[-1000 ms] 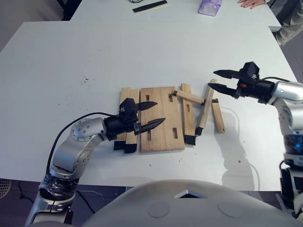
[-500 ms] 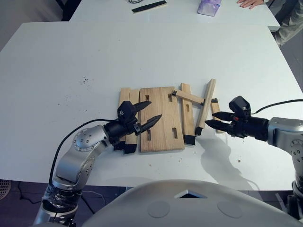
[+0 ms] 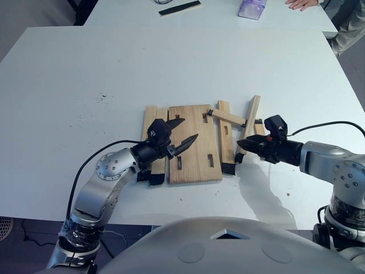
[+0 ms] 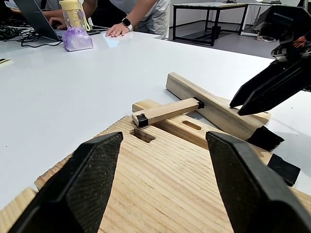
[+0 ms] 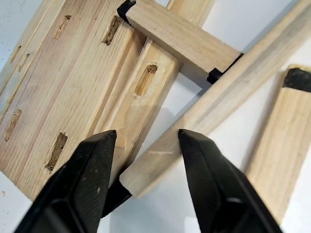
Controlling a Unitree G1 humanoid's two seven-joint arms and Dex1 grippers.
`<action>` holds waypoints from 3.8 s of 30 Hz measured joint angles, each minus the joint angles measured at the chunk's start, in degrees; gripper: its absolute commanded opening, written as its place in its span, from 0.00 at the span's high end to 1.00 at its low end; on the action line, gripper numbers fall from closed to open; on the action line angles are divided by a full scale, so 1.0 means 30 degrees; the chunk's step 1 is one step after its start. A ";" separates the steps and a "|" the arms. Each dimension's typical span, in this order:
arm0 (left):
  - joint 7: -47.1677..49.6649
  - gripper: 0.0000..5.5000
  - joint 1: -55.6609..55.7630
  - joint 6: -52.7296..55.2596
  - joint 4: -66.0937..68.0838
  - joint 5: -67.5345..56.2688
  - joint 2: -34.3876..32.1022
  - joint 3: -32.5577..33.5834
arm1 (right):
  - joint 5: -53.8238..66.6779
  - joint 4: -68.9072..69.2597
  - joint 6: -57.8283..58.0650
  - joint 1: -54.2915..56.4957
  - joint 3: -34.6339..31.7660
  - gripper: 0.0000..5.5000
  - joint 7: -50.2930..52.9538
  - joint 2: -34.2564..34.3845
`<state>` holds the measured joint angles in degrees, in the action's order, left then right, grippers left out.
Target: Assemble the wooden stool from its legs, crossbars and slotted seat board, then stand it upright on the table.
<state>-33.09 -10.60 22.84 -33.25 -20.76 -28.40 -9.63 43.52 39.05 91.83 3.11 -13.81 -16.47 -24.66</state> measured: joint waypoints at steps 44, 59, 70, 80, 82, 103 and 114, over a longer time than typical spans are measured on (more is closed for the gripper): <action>0.1229 0.42 -0.0442 0.1276 -0.1734 0.1403 0.0397 -0.1428 | 1.6917 -0.4451 -0.3723 -0.1157 0.1628 0.81 1.7927 -0.2591; 0.1188 0.42 -0.0228 0.0938 -0.0407 -0.1611 0.1623 0.1983 | 1.6152 -0.7281 -0.9089 0.1977 0.1551 0.81 1.1922 -0.3103; 0.1100 0.34 0.2755 0.3513 0.2702 -1.1516 0.3151 0.7316 | 2.1625 -0.8486 -0.9844 0.3160 -0.0298 0.81 0.2776 -0.2823; -0.3173 0.30 0.5397 0.4791 0.1830 -2.2174 0.3058 0.9029 | 2.2970 -0.9666 -0.7450 0.3205 -0.0093 0.81 -0.6374 -0.3301; -0.3185 0.30 0.5916 0.4456 0.1207 -2.2678 0.3605 0.8641 | 2.2967 -1.0115 -0.6725 0.3445 0.0995 0.81 -0.7300 -0.3370; -0.2967 0.37 0.7333 0.3953 -0.0410 -2.2805 0.4548 0.5433 | 2.2970 -1.2648 -0.4072 0.4828 0.7124 0.81 -1.1742 -0.5948; -0.2716 0.57 0.7589 0.3653 -0.0605 -2.3774 0.4171 0.5670 | 2.2968 -1.2393 -0.4045 0.4641 0.7612 0.81 -1.1822 -0.6159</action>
<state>-41.24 12.17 33.80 -35.06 -92.08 -15.89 7.38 112.43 1.87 79.69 17.04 9.02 -51.93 -43.14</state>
